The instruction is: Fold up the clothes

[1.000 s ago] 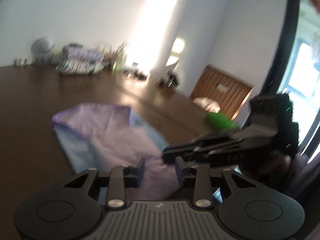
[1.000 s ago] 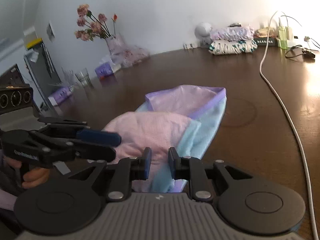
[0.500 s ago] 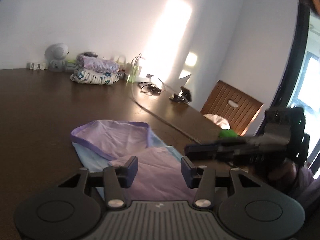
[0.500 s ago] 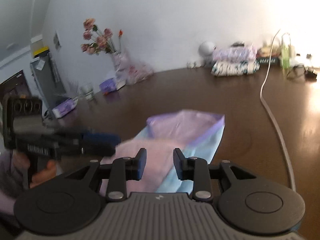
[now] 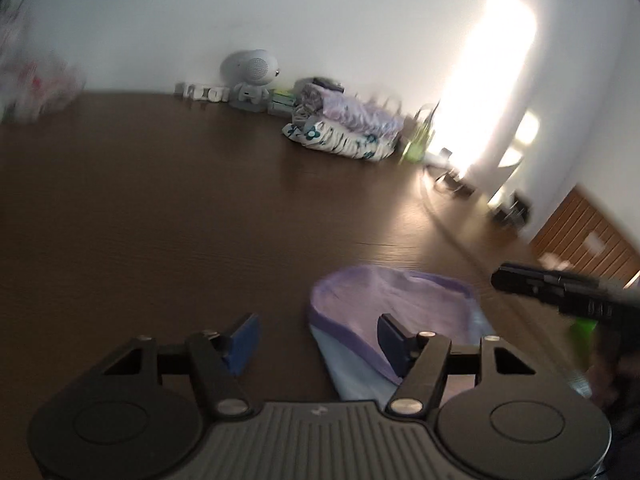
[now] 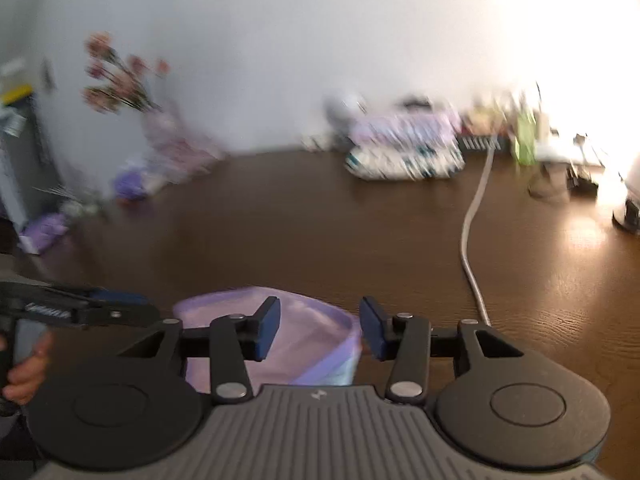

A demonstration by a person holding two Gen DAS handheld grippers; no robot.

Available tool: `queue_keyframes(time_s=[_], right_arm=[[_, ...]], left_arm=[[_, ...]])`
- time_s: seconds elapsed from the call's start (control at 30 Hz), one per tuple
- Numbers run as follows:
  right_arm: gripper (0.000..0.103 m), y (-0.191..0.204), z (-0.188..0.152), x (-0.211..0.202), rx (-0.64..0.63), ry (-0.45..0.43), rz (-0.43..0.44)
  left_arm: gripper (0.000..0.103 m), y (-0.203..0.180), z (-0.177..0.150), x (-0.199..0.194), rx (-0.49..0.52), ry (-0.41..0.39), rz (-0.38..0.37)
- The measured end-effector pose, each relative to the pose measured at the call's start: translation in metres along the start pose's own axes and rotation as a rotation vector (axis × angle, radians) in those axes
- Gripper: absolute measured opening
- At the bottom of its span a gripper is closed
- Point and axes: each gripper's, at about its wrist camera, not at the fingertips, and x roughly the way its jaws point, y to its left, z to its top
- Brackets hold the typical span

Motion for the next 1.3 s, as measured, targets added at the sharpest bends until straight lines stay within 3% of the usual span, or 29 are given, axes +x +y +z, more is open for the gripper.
queue_keyframes(time_s=[0.07, 0.17, 0.23, 0.3, 0.4, 0.47, 0.57, 0.63, 0.77, 0.83, 0.93, 0.97, 1.03, 1.07, 1.1, 1.17, 1.23, 1.3], right_arm=[[0.043, -0.010, 0.004, 0.018, 0.030, 0.048, -0.010], [0.032, -0.019, -0.001, 0.028, 0.073, 0.086, -0.009], [0.027, -0.017, -0.005, 0.030, 0.068, 0.099, 0.001], [0.018, -0.015, -0.009, 0.030, 0.060, 0.105, 0.017], [0.005, -0.009, -0.013, 0.028, 0.052, 0.105, 0.015], [0.004, -0.011, -0.013, 0.016, 0.073, 0.076, 0.035], [0.003, -0.013, -0.015, -0.019, 0.072, -0.003, 0.091], [0.003, -0.013, -0.018, -0.047, 0.059, -0.067, 0.137], [0.003, 0.003, -0.053, -0.109, -0.161, -0.167, 0.251], [0.004, 0.007, -0.073, -0.125, -0.202, -0.114, 0.301], [0.007, 0.007, -0.090, -0.132, -0.220, -0.013, 0.270], [0.010, 0.007, -0.090, -0.137, -0.225, -0.020, 0.281], [0.027, 0.006, -0.090, -0.148, -0.234, -0.034, 0.303], [0.051, 0.006, -0.087, -0.151, -0.233, -0.066, 0.328], [0.060, 0.006, -0.084, -0.154, -0.231, -0.098, 0.353], [0.060, 0.008, -0.079, -0.158, -0.230, -0.156, 0.383], [0.062, 0.009, -0.074, -0.152, -0.223, -0.170, 0.358], [0.062, 0.009, -0.069, -0.133, -0.218, -0.124, 0.281]], left_arm=[[0.063, -0.008, 0.011, 0.013, 0.030, 0.018, 0.045], [0.061, -0.014, 0.013, 0.027, 0.033, 0.048, -0.013], [0.041, -0.018, 0.013, 0.033, 0.054, 0.063, 0.013], [0.009, -0.020, 0.012, 0.037, 0.061, 0.069, 0.017], [0.003, -0.020, 0.007, 0.034, 0.061, 0.049, -0.011], [0.002, -0.022, 0.005, 0.023, 0.070, 0.012, -0.035], [0.001, -0.033, -0.001, -0.003, 0.119, -0.048, -0.096], [0.001, -0.050, -0.007, -0.026, 0.166, -0.091, -0.091], [0.001, -0.077, -0.048, -0.080, 0.259, -0.146, -0.138], [0.001, -0.073, -0.078, -0.085, 0.225, -0.073, -0.147], [0.002, -0.050, -0.105, -0.085, 0.090, 0.001, -0.092], [0.004, -0.042, -0.107, -0.091, 0.056, -0.009, -0.080], [0.010, -0.030, -0.103, -0.102, 0.003, -0.046, -0.076], [0.014, -0.026, -0.098, -0.107, -0.018, -0.072, -0.085], [0.018, -0.022, -0.094, -0.112, -0.037, -0.097, -0.094], [0.024, -0.031, -0.083, -0.115, -0.019, -0.147, -0.128], [0.033, -0.053, -0.075, -0.107, 0.056, -0.163, -0.180], [0.040, -0.077, -0.071, -0.099, 0.160, -0.169, -0.238]])
